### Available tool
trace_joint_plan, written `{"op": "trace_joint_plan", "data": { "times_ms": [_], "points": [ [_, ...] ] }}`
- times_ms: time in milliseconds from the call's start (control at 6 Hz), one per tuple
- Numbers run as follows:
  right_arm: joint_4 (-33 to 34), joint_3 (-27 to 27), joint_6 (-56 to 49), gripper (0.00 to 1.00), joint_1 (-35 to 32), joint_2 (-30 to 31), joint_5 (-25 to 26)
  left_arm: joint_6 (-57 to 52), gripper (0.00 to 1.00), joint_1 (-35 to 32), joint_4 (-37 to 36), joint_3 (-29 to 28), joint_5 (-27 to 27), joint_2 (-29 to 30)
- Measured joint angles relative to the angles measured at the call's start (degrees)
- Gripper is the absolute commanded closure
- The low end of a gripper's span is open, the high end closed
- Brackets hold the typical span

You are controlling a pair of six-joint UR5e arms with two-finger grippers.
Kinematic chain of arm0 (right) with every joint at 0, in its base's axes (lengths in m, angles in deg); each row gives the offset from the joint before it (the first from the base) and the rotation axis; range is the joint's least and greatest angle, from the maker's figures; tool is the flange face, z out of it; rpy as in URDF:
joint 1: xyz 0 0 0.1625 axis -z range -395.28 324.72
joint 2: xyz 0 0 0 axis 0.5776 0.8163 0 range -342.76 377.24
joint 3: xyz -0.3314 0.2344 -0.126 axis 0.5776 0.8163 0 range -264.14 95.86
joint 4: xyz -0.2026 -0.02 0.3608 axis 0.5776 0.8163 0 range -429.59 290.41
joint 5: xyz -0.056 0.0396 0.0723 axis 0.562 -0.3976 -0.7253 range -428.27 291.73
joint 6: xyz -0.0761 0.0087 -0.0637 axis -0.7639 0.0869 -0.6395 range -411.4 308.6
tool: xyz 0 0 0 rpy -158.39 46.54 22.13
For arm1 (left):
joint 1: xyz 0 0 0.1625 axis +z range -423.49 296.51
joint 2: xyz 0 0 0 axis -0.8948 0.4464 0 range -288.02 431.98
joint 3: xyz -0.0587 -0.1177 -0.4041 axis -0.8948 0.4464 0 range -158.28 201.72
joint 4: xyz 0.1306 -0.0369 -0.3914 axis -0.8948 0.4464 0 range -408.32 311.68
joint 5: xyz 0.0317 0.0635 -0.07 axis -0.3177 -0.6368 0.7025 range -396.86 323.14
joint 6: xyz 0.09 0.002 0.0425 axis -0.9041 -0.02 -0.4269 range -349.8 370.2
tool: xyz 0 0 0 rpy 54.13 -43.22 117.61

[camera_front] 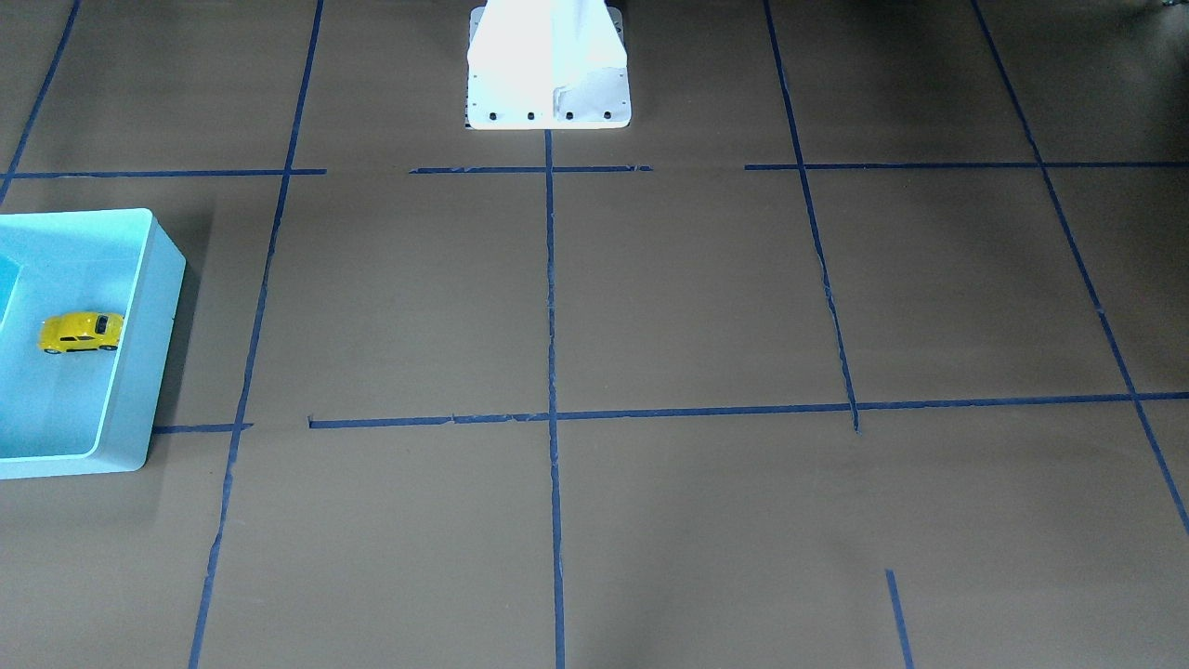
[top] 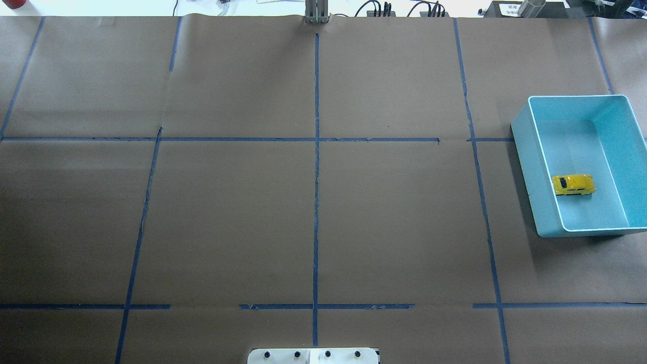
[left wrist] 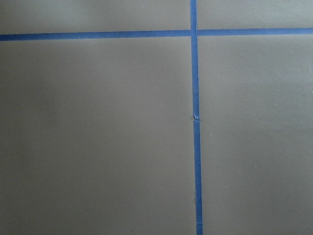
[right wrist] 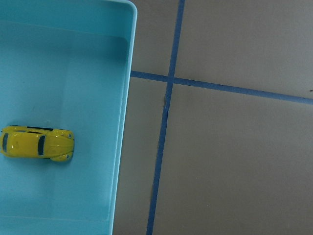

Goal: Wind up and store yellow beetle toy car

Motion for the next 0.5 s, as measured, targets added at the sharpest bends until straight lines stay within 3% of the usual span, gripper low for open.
{"op": "trace_joint_plan", "data": {
  "times_ms": [500],
  "points": [
    [-6.5, 8.1, -2.1, 0.0, -0.8, 0.4, -6.3, -0.1, 0.0, 0.1, 0.1, 0.3, -1.4, 0.0]
  ]
}}
